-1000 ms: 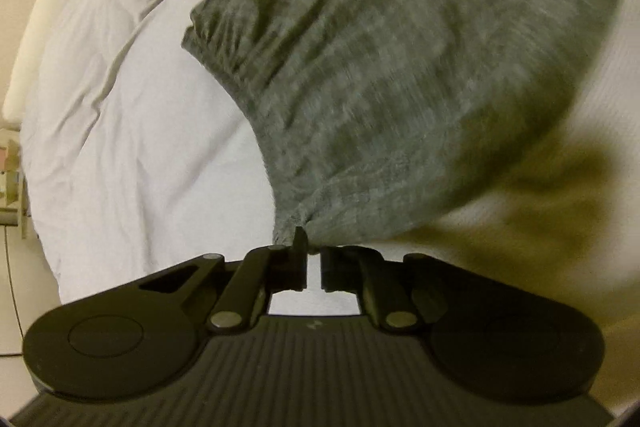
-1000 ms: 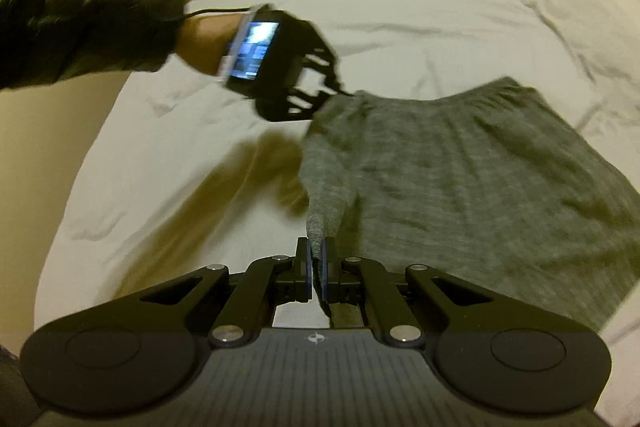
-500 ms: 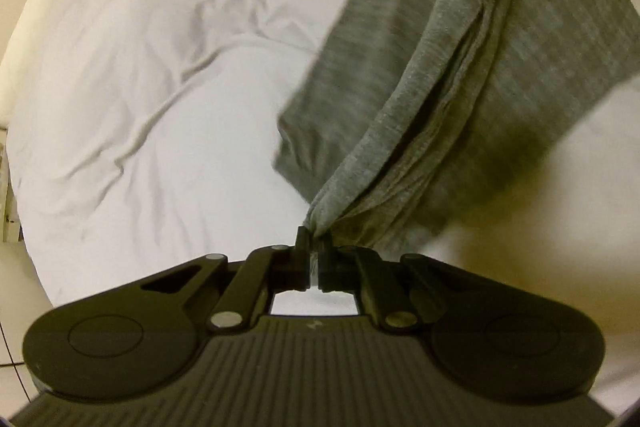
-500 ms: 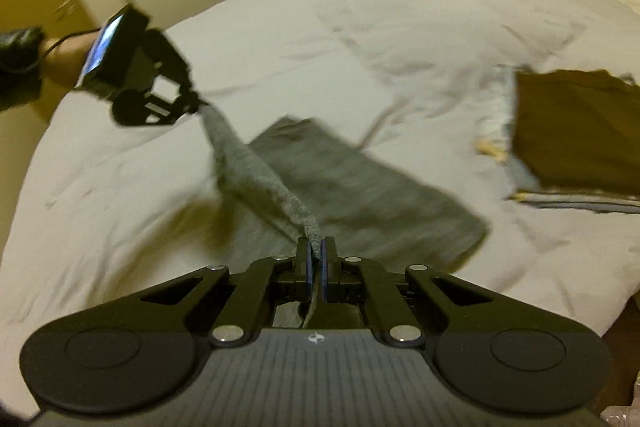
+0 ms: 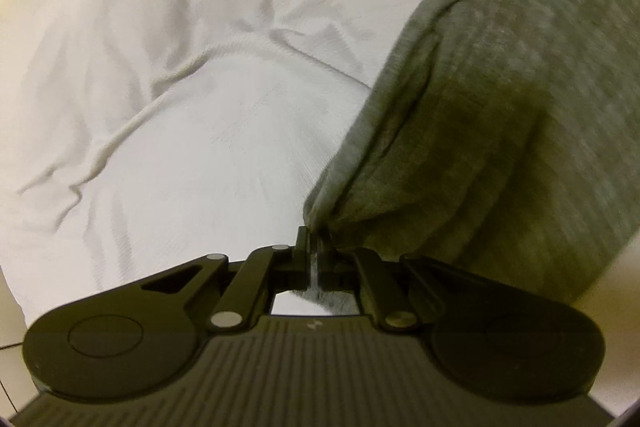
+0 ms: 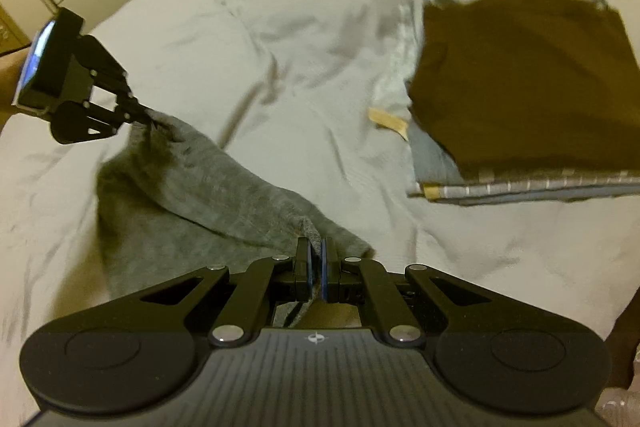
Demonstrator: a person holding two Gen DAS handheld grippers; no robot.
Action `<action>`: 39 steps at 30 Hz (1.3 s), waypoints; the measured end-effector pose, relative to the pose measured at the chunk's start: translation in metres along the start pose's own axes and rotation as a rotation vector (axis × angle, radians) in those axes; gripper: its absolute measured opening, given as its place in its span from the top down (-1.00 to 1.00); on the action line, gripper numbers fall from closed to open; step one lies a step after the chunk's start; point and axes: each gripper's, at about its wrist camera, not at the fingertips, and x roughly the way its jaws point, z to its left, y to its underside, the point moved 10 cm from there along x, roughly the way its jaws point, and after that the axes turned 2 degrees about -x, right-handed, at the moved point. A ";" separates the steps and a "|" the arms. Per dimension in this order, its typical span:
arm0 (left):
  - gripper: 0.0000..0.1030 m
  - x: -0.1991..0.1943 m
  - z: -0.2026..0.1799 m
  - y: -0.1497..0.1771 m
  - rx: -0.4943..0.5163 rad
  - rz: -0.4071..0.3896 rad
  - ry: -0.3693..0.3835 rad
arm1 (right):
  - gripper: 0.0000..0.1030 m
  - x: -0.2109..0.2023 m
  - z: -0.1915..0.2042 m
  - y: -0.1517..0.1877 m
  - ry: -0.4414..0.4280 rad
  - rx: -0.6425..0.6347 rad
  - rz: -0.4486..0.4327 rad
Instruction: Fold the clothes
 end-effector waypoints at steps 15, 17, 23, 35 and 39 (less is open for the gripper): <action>0.32 -0.018 0.035 0.071 -0.452 -0.128 0.103 | 0.67 0.021 -0.013 0.023 0.024 0.145 0.038; 0.32 -0.017 0.035 0.079 -0.531 -0.133 0.133 | 0.67 0.024 -0.014 0.025 0.035 0.162 0.043; 0.30 0.013 0.037 0.078 -0.721 -0.110 0.123 | 0.67 0.025 -0.023 0.022 0.104 0.169 0.044; 0.32 -0.065 0.015 0.128 -0.954 -0.148 -0.007 | 0.49 -0.011 0.012 0.048 0.012 0.079 0.096; 0.20 -0.092 -0.034 0.135 -1.073 -0.151 -0.010 | 0.42 -0.006 0.037 0.068 -0.038 -0.012 0.174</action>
